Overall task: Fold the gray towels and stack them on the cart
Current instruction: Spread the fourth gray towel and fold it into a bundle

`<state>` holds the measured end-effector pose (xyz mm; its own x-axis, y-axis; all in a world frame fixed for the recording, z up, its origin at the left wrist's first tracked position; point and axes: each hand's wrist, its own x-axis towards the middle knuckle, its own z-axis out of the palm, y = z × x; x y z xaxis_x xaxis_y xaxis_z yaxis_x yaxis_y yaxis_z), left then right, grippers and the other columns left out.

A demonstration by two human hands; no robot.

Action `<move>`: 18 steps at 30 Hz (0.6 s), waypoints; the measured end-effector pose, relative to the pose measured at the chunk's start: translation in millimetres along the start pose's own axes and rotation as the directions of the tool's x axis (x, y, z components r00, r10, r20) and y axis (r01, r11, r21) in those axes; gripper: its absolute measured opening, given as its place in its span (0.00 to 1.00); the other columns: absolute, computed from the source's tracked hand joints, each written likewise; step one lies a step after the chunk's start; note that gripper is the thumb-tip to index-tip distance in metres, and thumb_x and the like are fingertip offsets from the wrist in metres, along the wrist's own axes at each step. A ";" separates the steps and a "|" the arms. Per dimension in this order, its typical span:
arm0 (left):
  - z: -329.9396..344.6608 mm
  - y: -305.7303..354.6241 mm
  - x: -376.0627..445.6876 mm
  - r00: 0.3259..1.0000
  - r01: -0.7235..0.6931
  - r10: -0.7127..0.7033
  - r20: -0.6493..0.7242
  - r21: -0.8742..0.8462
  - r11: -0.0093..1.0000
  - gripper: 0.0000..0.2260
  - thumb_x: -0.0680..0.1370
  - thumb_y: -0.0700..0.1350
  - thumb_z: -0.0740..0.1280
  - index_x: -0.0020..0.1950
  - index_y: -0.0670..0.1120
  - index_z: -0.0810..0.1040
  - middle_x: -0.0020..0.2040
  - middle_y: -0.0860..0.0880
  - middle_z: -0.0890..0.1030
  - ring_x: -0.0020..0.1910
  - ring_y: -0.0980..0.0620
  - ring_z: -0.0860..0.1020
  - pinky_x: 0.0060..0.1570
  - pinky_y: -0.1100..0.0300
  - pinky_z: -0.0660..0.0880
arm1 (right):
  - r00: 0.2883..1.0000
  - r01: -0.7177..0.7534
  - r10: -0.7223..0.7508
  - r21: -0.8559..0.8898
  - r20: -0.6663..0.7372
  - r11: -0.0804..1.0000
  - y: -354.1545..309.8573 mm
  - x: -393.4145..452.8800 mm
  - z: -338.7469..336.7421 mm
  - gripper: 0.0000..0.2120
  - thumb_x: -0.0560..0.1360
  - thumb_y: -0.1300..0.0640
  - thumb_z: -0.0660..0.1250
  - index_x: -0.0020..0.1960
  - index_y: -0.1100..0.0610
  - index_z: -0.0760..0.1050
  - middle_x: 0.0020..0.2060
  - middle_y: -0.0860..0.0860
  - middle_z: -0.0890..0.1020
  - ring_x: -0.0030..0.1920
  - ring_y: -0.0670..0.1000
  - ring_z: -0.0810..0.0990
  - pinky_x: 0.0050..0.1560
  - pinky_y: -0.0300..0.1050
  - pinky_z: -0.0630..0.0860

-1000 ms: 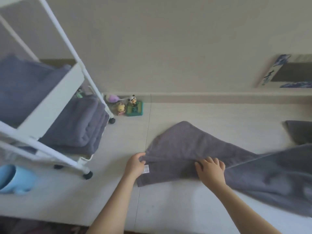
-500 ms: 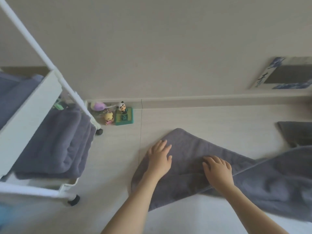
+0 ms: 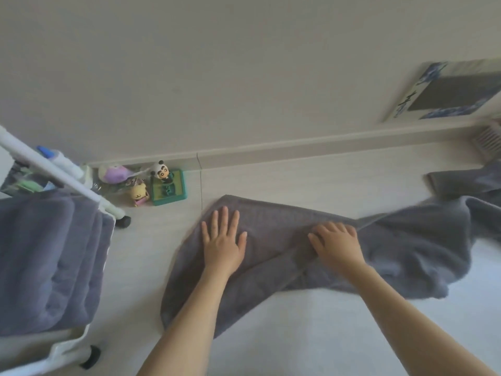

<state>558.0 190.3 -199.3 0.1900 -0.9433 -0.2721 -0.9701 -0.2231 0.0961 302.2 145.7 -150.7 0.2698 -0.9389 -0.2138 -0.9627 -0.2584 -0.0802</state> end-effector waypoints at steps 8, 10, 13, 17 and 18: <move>-22.2 77.2 11.8 0.960 -0.262 0.277 0.041 -0.212 0.941 0.25 0.82 0.53 0.47 0.78 0.50 0.45 0.78 0.48 0.38 0.77 0.47 0.38 0.72 0.43 0.33 | 0.997 0.035 -0.029 -0.102 0.065 0.994 40.5 15.0 -14.5 0.22 0.80 0.43 0.46 0.52 0.51 0.76 0.51 0.48 0.80 0.61 0.51 0.72 0.73 0.52 0.47; -15.0 95.3 10.0 0.939 -0.268 0.305 0.161 -0.217 0.939 0.25 0.82 0.57 0.44 0.78 0.54 0.43 0.77 0.50 0.36 0.76 0.48 0.34 0.70 0.42 0.30 | 0.997 0.076 -0.075 -0.110 0.012 0.991 47.1 11.1 -20.6 0.23 0.80 0.42 0.45 0.49 0.51 0.76 0.43 0.48 0.82 0.53 0.51 0.76 0.70 0.49 0.54; -13.1 103.7 16.1 0.943 -0.174 0.220 0.251 -0.193 0.966 0.26 0.80 0.62 0.41 0.77 0.57 0.40 0.77 0.51 0.35 0.75 0.48 0.32 0.69 0.42 0.29 | 0.982 0.074 -0.077 -0.026 -0.172 0.997 66.2 -6.4 -30.5 0.24 0.78 0.42 0.48 0.34 0.54 0.72 0.25 0.49 0.75 0.32 0.55 0.72 0.48 0.45 0.68; -19.1 96.0 23.9 0.955 -0.078 0.125 0.269 -0.178 0.981 0.28 0.79 0.63 0.42 0.77 0.56 0.40 0.77 0.50 0.34 0.75 0.47 0.32 0.69 0.42 0.30 | 0.900 0.141 -0.121 0.018 -0.418 0.990 82.3 -50.8 -39.7 0.21 0.75 0.46 0.55 0.26 0.52 0.58 0.17 0.48 0.64 0.19 0.54 0.65 0.31 0.40 0.66; -17.8 93.9 23.2 0.961 -0.053 0.093 0.260 -0.155 0.986 0.29 0.79 0.63 0.42 0.77 0.56 0.39 0.77 0.50 0.34 0.75 0.46 0.32 0.70 0.42 0.31 | 0.888 0.137 -0.119 0.009 -0.443 0.991 87.0 -65.7 -39.3 0.20 0.74 0.48 0.56 0.26 0.53 0.59 0.17 0.49 0.66 0.18 0.54 0.66 0.29 0.39 0.67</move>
<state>474.0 143.1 -179.6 0.0531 -0.8635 -0.5015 -0.9436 -0.2077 0.2577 199.9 176.0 -105.4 0.3454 -0.9042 0.2512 -0.9164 -0.3827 -0.1172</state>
